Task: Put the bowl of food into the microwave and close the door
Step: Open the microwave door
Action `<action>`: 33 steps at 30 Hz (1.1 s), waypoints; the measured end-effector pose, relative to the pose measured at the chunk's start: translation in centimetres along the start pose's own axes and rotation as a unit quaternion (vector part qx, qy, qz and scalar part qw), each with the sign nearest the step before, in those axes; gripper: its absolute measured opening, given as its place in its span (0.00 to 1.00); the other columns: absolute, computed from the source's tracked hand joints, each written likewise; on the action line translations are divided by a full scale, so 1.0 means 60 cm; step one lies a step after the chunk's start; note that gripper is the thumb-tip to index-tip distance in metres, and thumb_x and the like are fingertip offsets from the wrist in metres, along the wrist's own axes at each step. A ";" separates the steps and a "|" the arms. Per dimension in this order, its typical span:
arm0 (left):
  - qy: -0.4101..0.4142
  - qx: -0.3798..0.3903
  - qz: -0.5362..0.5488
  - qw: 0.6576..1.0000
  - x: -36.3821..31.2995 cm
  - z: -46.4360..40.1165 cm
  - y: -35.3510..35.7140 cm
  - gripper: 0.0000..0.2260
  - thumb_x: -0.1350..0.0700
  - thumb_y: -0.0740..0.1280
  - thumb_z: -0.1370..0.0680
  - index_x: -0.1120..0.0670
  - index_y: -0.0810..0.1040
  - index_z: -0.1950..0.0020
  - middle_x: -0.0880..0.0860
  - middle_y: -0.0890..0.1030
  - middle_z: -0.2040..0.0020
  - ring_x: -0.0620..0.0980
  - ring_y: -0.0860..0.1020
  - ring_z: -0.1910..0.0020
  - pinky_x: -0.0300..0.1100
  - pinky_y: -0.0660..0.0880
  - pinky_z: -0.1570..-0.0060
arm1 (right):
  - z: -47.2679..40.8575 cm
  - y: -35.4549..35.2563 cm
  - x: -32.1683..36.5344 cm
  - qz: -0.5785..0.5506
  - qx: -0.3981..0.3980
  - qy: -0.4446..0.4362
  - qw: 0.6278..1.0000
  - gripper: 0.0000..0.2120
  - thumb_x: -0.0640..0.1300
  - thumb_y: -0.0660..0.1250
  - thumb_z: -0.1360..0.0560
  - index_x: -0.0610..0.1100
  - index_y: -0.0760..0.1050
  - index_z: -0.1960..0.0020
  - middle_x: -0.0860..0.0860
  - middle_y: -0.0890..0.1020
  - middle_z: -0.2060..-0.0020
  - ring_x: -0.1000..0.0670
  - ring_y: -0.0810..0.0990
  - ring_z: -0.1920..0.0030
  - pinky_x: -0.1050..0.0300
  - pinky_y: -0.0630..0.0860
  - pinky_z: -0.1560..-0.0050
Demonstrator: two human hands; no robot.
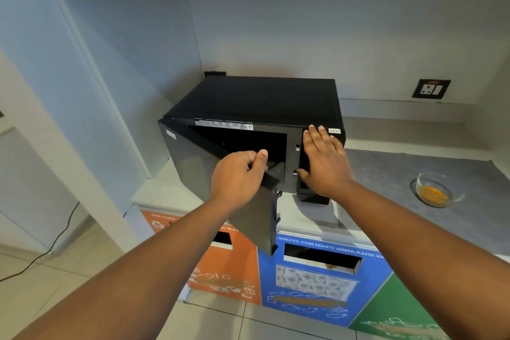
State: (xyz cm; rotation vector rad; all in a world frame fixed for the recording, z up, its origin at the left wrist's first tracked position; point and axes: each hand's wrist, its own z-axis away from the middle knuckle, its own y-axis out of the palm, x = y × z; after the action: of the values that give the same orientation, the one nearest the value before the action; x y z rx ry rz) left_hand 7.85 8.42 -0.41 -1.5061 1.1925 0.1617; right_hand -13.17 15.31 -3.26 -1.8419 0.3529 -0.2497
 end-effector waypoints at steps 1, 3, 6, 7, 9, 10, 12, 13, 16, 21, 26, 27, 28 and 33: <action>-0.006 0.007 -0.006 1.000 -0.001 0.001 -0.010 0.23 0.41 0.58 0.16 0.49 0.82 0.64 0.46 0.78 0.73 0.45 0.79 0.69 0.45 0.73 0.65 | -0.002 -0.001 0.004 0.003 0.002 0.001 1.000 0.46 0.58 0.68 0.23 0.43 0.46 0.17 0.45 0.48 0.17 0.44 0.44 0.18 0.45 0.44 0.21; 0.008 0.051 -0.071 0.996 0.001 0.001 -0.026 0.22 0.42 0.57 0.16 0.49 0.81 0.62 0.46 0.82 0.67 0.46 0.81 0.63 0.46 0.74 0.56 | -0.006 -0.003 0.007 0.017 0.005 -0.005 1.000 0.46 0.59 0.67 0.23 0.42 0.45 0.17 0.44 0.48 0.17 0.43 0.43 0.18 0.45 0.44 0.21; 0.001 0.124 -0.206 0.971 0.010 -0.004 -0.051 0.10 0.50 0.60 0.18 0.46 0.81 0.51 0.47 0.84 0.48 0.52 0.79 0.43 0.51 0.68 0.37 | -0.018 -0.010 0.015 0.033 0.014 -0.024 0.999 0.45 0.60 0.65 0.22 0.42 0.44 0.17 0.44 0.47 0.17 0.44 0.43 0.18 0.45 0.44 0.20; -0.026 0.146 -0.228 0.962 0.013 -0.005 -0.057 0.10 0.54 0.61 0.20 0.45 0.80 0.45 0.48 0.81 0.38 0.54 0.73 0.33 0.52 0.62 0.31 | -0.021 -0.012 0.018 0.036 0.018 -0.029 0.999 0.45 0.60 0.64 0.22 0.42 0.44 0.17 0.44 0.47 0.17 0.44 0.43 0.18 0.45 0.44 0.20; -0.091 0.179 -0.243 0.949 0.022 -0.011 -0.075 0.17 0.56 0.61 0.22 0.48 0.76 0.33 0.54 0.65 0.20 0.57 0.56 0.19 0.53 0.52 0.23 | -0.032 -0.017 0.026 0.045 0.026 -0.040 0.998 0.44 0.61 0.63 0.21 0.43 0.45 0.17 0.45 0.48 0.17 0.44 0.44 0.18 0.45 0.44 0.21; -0.115 0.185 -0.249 0.944 0.026 -0.016 -0.084 0.21 0.56 0.61 0.21 0.50 0.72 0.28 0.56 0.55 0.16 0.57 0.49 0.17 0.54 0.48 0.21 | -0.039 -0.019 0.031 0.045 0.028 -0.045 0.998 0.44 0.61 0.63 0.22 0.43 0.45 0.17 0.45 0.48 0.17 0.44 0.44 0.18 0.45 0.45 0.21; -0.153 0.193 -0.265 0.932 0.034 -0.023 -0.099 0.26 0.56 0.60 0.20 0.53 0.63 0.21 0.59 0.44 0.16 0.59 0.40 0.17 0.56 0.44 0.20 | -0.050 -0.023 0.038 0.042 0.033 -0.047 0.997 0.44 0.61 0.64 0.22 0.43 0.47 0.17 0.45 0.50 0.17 0.43 0.47 0.18 0.44 0.47 0.20; -0.168 0.195 -0.277 0.926 0.041 -0.027 -0.105 0.29 0.56 0.60 0.19 0.54 0.58 0.19 0.60 0.41 0.16 0.60 0.38 0.18 0.56 0.43 0.20 | -0.056 -0.026 0.042 0.039 0.037 -0.048 0.997 0.44 0.61 0.64 0.22 0.43 0.47 0.17 0.45 0.51 0.17 0.43 0.48 0.18 0.44 0.48 0.20; -0.202 0.185 -0.312 0.910 0.071 -0.037 -0.118 0.36 0.56 0.61 0.19 0.58 0.44 0.17 0.62 0.38 0.17 0.62 0.38 0.18 0.57 0.44 0.20 | -0.070 -0.030 0.051 0.038 0.049 -0.046 0.997 0.44 0.62 0.65 0.22 0.43 0.48 0.17 0.44 0.51 0.17 0.43 0.49 0.18 0.43 0.50 0.20; -0.221 0.143 -0.347 0.900 0.110 -0.042 -0.136 0.42 0.57 0.65 0.21 0.62 0.39 0.18 0.63 0.39 0.17 0.62 0.41 0.17 0.56 0.48 0.19 | -0.074 -0.021 0.061 0.047 0.045 -0.026 0.998 0.46 0.64 0.65 0.24 0.44 0.46 0.17 0.45 0.49 0.17 0.42 0.47 0.18 0.42 0.50 0.20; -0.210 0.129 -0.388 0.888 0.142 -0.053 -0.158 0.44 0.57 0.68 0.22 0.63 0.41 0.18 0.64 0.43 0.17 0.62 0.46 0.17 0.55 0.51 0.19 | -0.077 -0.009 0.079 0.051 0.043 -0.010 0.998 0.50 0.67 0.65 0.25 0.46 0.43 0.17 0.45 0.46 0.17 0.41 0.43 0.18 0.40 0.46 0.21; -0.203 0.125 -0.394 0.887 0.149 -0.056 -0.163 0.44 0.57 0.69 0.23 0.63 0.41 0.18 0.64 0.45 0.17 0.63 0.47 0.17 0.55 0.52 0.20 | -0.077 -0.009 0.081 0.053 0.046 -0.006 0.997 0.50 0.67 0.65 0.25 0.46 0.42 0.17 0.45 0.45 0.17 0.41 0.42 0.18 0.40 0.46 0.21; -0.194 0.121 -0.403 0.886 0.156 -0.058 -0.166 0.45 0.57 0.70 0.23 0.63 0.42 0.18 0.64 0.46 0.17 0.63 0.48 0.17 0.55 0.53 0.20 | -0.078 -0.009 0.081 0.055 0.047 -0.004 0.997 0.51 0.68 0.65 0.26 0.46 0.41 0.17 0.45 0.45 0.17 0.41 0.42 0.18 0.40 0.45 0.21; -0.144 0.088 -0.434 0.885 0.195 -0.068 -0.183 0.44 0.57 0.72 0.25 0.63 0.49 0.18 0.65 0.55 0.18 0.63 0.56 0.19 0.55 0.58 0.21 | -0.079 -0.007 0.081 0.066 0.052 0.003 0.996 0.51 0.67 0.66 0.26 0.46 0.41 0.17 0.46 0.43 0.17 0.42 0.41 0.18 0.41 0.45 0.20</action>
State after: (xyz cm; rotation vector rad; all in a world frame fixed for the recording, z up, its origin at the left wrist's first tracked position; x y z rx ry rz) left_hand 19.43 -3.41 0.45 -1.6449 0.2145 -0.3148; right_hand -10.22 9.43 -1.52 -1.7086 0.4558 -0.1777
